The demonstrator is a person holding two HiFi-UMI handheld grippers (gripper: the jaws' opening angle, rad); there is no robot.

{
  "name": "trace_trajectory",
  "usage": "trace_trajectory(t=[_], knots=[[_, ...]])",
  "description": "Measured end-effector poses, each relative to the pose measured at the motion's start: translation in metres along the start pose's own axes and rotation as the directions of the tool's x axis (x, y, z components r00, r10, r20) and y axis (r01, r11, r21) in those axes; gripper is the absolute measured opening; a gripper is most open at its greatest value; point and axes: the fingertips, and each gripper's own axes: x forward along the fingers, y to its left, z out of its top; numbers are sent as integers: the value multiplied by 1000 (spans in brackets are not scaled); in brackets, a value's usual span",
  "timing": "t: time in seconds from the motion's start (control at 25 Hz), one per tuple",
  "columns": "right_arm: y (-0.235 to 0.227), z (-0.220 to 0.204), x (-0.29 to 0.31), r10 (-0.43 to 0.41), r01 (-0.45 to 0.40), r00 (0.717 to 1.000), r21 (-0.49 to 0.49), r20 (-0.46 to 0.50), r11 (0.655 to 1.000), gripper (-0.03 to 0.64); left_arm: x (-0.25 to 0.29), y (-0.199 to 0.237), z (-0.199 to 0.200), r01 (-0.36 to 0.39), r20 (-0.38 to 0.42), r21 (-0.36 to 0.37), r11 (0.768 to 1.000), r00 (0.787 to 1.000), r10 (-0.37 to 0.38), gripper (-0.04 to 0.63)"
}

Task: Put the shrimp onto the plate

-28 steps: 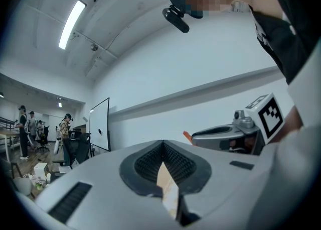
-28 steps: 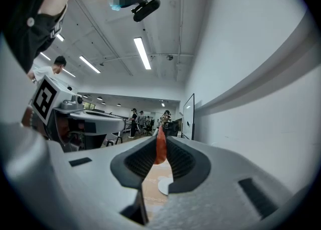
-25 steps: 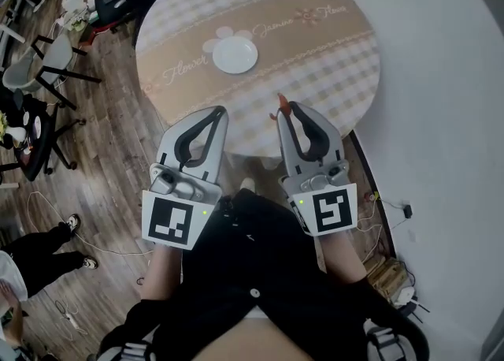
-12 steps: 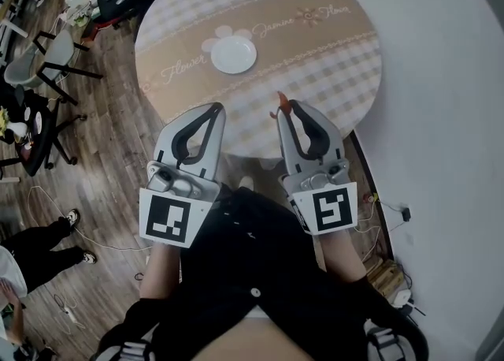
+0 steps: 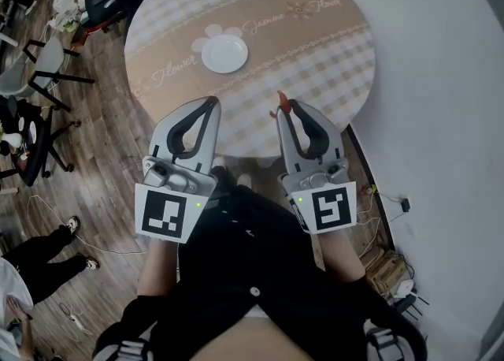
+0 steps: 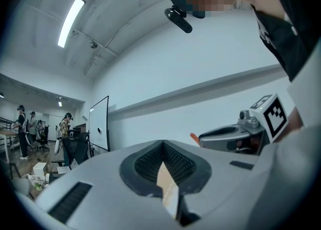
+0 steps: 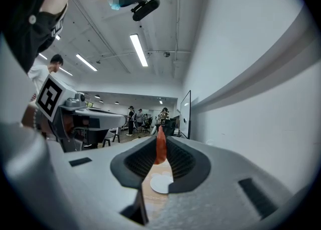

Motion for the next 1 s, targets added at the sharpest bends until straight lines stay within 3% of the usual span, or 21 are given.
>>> trace_trajectory(t=[1.0], knots=[[-2, -17, 102, -30, 29, 998, -7, -47, 1000, 49, 41, 88, -11, 33, 5, 25, 999, 999, -33, 3]])
